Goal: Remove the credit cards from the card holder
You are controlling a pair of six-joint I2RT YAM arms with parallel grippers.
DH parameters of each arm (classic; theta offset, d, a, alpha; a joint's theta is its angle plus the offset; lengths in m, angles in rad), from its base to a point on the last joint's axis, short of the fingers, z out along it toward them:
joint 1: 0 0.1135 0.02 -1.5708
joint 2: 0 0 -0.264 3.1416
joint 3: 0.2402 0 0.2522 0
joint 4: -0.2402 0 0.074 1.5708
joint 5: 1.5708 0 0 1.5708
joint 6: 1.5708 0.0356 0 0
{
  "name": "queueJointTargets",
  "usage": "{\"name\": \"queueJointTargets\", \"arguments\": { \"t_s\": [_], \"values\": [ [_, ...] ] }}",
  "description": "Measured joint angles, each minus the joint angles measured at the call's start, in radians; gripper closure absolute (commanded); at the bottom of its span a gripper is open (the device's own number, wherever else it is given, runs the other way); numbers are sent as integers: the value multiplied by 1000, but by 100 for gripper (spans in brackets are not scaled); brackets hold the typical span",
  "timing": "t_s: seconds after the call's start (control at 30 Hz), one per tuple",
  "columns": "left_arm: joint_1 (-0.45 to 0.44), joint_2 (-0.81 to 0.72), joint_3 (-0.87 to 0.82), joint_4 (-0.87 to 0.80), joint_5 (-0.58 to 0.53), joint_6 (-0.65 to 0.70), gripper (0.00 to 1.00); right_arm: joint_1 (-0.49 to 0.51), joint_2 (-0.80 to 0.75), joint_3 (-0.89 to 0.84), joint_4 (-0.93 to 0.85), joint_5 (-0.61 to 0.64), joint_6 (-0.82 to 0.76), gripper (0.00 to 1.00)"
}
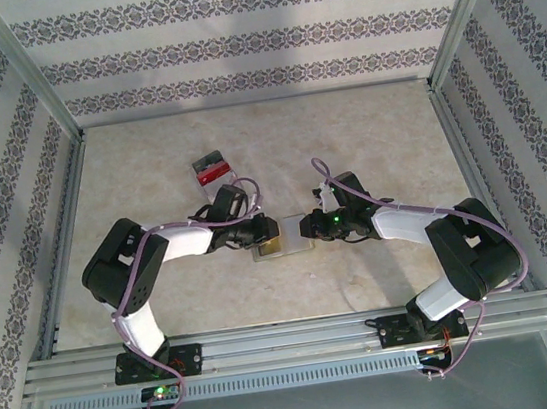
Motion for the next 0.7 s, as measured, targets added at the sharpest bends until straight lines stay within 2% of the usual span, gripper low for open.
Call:
{"name": "queueJointTargets", "arguments": {
  "t_s": [0.27, 0.5, 0.7],
  "values": [
    [-34, 52, 83, 13, 21, -3, 80, -18, -65, -27, 7, 4, 4, 78],
    [-73, 95, 169, 17, 30, -4, 80, -109, -185, -68, 7, 3, 7, 77],
    [-113, 135, 254, 16, 34, -4, 80, -194, -273, -94, -32, 4, -8, 63]
  ]
}}
